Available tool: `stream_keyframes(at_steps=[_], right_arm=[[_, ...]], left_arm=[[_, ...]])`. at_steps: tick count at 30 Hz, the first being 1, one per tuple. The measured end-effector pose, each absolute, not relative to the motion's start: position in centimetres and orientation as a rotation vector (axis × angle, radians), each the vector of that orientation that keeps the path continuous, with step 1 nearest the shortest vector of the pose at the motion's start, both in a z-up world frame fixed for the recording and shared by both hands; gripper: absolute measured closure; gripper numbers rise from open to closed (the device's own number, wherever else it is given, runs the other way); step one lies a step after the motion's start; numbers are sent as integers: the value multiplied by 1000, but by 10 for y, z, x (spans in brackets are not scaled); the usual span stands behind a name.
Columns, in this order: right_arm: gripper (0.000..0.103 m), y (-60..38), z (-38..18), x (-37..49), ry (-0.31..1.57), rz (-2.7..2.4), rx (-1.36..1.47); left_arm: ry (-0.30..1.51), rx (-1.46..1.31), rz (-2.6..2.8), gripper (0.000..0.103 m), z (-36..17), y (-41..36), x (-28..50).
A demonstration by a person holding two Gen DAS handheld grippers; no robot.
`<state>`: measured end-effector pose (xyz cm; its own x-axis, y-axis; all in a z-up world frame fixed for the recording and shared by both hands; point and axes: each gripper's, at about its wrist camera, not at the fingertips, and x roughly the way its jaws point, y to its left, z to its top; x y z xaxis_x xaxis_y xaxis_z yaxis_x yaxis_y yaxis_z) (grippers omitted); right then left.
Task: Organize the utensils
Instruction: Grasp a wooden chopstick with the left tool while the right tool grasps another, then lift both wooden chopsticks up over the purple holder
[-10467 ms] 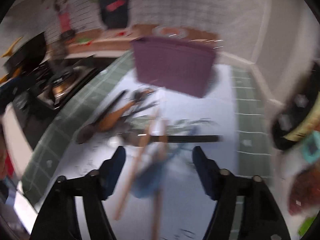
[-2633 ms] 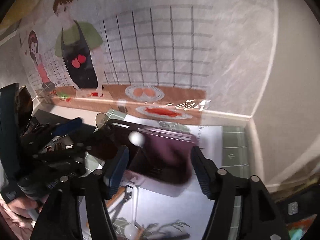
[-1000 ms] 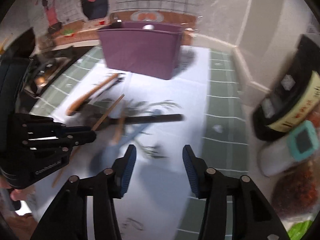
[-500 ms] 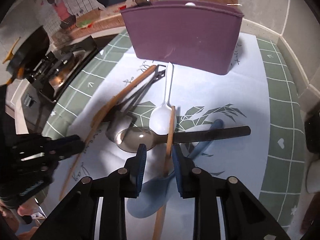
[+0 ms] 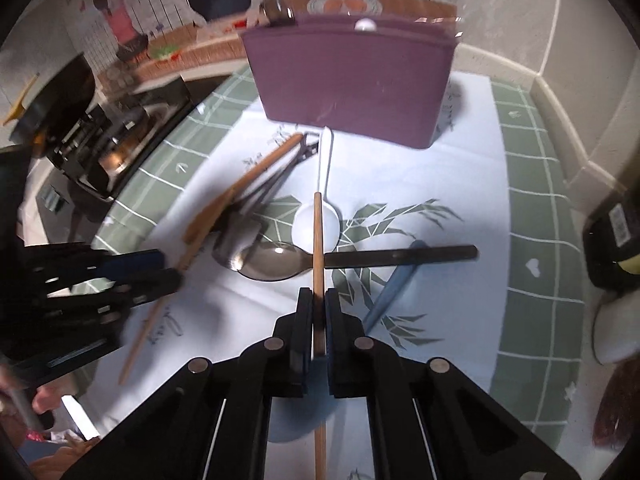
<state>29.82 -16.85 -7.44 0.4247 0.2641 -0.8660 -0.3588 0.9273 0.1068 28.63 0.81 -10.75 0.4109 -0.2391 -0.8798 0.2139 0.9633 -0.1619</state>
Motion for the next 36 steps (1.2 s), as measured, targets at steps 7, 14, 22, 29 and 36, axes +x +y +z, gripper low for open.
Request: stream_keyframes(at_steps=[7,14,22,29,36], right_arm=[[98,-187,-53,286,1025,402,-12],[98,-201,-46,284,1021,387,72],[98,-197,-25,268,962,411,29],[98,-196,29,257,823,439,42],[98,-194,152,267,554,439,5]], left_arm=[[1116,-10,-251,88,-116,-7,298],[1033,-92,-274,98,-100,4,276],[825,-110,-299,97,-43,9,240],[558,-143,-374,97,47,9,228],[202,-158,-424,97,166,12,255]])
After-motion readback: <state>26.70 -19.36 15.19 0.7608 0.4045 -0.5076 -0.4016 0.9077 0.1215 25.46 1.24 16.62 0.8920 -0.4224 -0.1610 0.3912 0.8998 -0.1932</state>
